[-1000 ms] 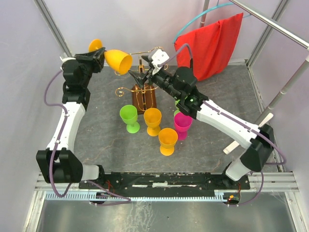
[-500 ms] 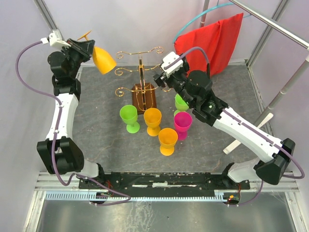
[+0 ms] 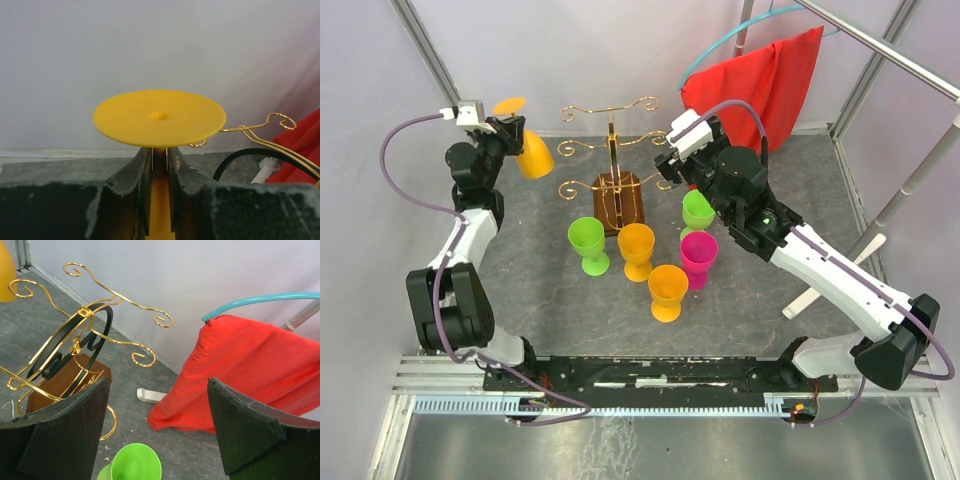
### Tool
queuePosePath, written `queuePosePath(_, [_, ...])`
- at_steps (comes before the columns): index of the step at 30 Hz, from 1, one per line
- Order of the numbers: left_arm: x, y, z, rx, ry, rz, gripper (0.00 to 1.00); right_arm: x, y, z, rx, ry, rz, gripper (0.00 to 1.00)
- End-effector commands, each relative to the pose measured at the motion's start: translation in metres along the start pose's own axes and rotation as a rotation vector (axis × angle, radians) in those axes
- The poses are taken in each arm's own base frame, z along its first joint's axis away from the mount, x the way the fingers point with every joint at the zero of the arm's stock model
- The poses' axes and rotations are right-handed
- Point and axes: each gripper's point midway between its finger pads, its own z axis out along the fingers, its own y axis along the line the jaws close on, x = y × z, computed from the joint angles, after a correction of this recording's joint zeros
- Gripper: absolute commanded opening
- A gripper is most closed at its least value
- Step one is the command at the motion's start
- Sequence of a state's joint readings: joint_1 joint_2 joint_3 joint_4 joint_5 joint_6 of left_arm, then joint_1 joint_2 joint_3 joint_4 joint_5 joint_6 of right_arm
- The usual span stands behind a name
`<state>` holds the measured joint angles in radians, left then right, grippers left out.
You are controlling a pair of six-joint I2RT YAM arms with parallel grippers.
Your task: Place the wine glass upside down on the wine glass rack
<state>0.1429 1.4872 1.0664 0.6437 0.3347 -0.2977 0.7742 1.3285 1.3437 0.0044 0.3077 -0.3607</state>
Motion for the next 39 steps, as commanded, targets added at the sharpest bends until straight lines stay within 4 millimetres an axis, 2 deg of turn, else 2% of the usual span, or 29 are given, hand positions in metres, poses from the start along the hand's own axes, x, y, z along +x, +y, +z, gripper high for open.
queuePosePath(1, [-0.013, -0.028, 0.006, 0.198, -0.129, 0.14, 0.03, -0.024, -0.011, -0.009, 0.005, -0.081, 0.024, 0.87])
queuePosePath(8, [0.022, -0.046, 0.008, 0.329, -0.158, 0.182, 0.03, -0.018, -0.007, -0.005, -0.017, -0.082, 0.012, 0.87])
queuePosePath(13, [0.038, -0.062, 0.007, 0.386, -0.222, 0.232, 0.03, -0.014, -0.003, -0.001, -0.029, -0.079, 0.006, 0.87])
queuePosePath(18, [0.061, -0.07, 0.02, 0.418, -0.21, 0.247, 0.03, -0.01, -0.001, 0.004, -0.029, -0.071, -0.003, 0.87])
queuePosePath(26, [0.079, -0.072, 0.041, 0.433, -0.227, 0.224, 0.03, -0.006, -0.004, 0.009, -0.01, -0.06, -0.021, 0.88])
queuePosePath(39, [0.093, -0.071, 0.073, 0.467, -0.264, 0.195, 0.03, 0.0, -0.009, 0.019, 0.024, -0.028, -0.049, 0.89])
